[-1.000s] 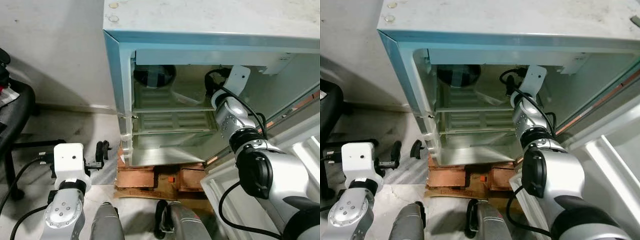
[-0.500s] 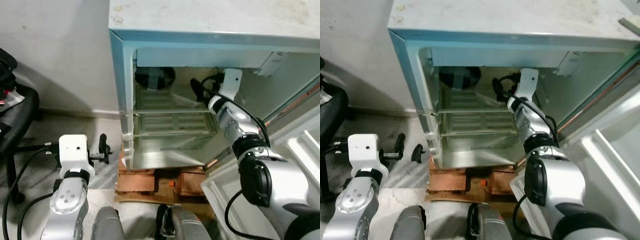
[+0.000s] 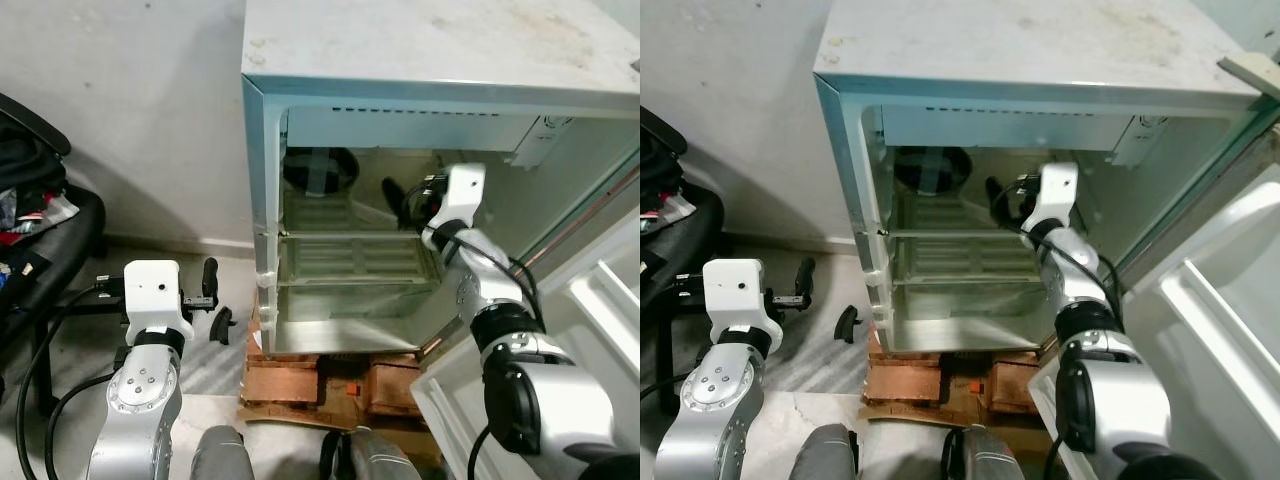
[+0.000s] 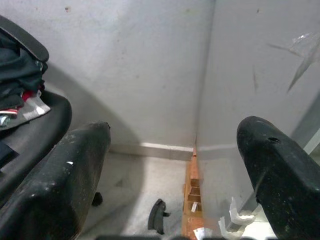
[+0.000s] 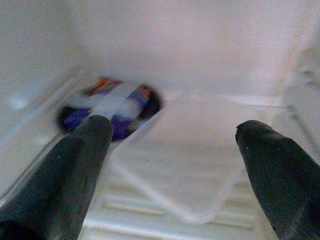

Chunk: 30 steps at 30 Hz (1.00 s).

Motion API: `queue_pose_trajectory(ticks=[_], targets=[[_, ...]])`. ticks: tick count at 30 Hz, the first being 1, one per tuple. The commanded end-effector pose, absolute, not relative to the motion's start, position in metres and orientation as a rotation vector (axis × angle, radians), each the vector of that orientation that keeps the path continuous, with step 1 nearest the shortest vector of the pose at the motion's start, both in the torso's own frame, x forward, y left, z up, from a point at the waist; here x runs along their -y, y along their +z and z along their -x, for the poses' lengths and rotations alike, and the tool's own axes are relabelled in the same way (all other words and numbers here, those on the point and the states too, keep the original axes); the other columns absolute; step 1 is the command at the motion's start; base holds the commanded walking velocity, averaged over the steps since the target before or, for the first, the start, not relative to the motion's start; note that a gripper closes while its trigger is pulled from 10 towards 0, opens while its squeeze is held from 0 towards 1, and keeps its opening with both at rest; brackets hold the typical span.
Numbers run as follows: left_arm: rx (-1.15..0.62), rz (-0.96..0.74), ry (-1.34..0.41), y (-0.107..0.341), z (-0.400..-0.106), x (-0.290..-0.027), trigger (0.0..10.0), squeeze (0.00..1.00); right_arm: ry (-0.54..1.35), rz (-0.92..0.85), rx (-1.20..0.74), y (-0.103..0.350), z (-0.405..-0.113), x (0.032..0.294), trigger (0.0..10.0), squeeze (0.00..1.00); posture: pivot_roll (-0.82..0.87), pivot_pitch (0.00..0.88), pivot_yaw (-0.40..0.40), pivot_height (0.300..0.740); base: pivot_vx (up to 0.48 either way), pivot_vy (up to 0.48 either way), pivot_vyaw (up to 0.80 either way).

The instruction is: Restocking fridge

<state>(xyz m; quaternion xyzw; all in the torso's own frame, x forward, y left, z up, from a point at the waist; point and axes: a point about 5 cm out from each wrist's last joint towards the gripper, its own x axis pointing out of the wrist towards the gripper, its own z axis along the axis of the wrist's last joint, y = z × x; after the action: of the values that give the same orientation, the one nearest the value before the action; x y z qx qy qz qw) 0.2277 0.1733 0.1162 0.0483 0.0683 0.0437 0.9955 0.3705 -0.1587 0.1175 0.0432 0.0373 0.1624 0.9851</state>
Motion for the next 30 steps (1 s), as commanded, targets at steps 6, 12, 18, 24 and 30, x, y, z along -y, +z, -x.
queue_pose_trajectory(ticks=[6, 12, 18, 24, 30], targets=[[-0.116, -0.131, 0.032, 0.116, -0.236, -0.17, 10.0, 0.0, 0.414, -0.065, -0.088, 0.11, -0.359, 0.157, 10.0, 0.0, 0.19, 0.006, -0.037, 0.74, 0.0, 0.0, 0.0], [-0.112, -0.125, 0.029, 0.113, -0.238, -0.172, 10.0, 0.0, 0.338, -0.103, -0.02, 0.108, -0.334, 0.167, 10.0, 0.0, 0.17, 0.0, -0.029, 0.74, 0.0, 0.0, 0.0], [-0.136, -0.121, 0.032, 0.105, -0.236, -0.171, 10.0, 0.0, 0.176, -0.095, 0.014, 0.107, -0.321, 0.181, 10.0, 0.0, 0.16, 0.0, -0.025, 0.74, -0.04, 0.0, 0.0], [-0.144, -0.121, 0.026, 0.105, -0.236, -0.172, 10.0, 0.0, 0.167, -0.119, -0.022, 0.099, -0.308, 0.166, 10.0, 0.0, 0.16, 0.0, -0.023, 0.74, -0.254, 0.0, 0.0], [-0.15, -0.121, 0.037, 0.104, -0.235, -0.174, 10.0, 0.0, 0.183, -0.193, -0.032, 0.098, -0.302, 0.148, 10.0, 0.0, 0.15, 0.0, -0.016, 0.74, -0.265, 0.0, 0.0]])
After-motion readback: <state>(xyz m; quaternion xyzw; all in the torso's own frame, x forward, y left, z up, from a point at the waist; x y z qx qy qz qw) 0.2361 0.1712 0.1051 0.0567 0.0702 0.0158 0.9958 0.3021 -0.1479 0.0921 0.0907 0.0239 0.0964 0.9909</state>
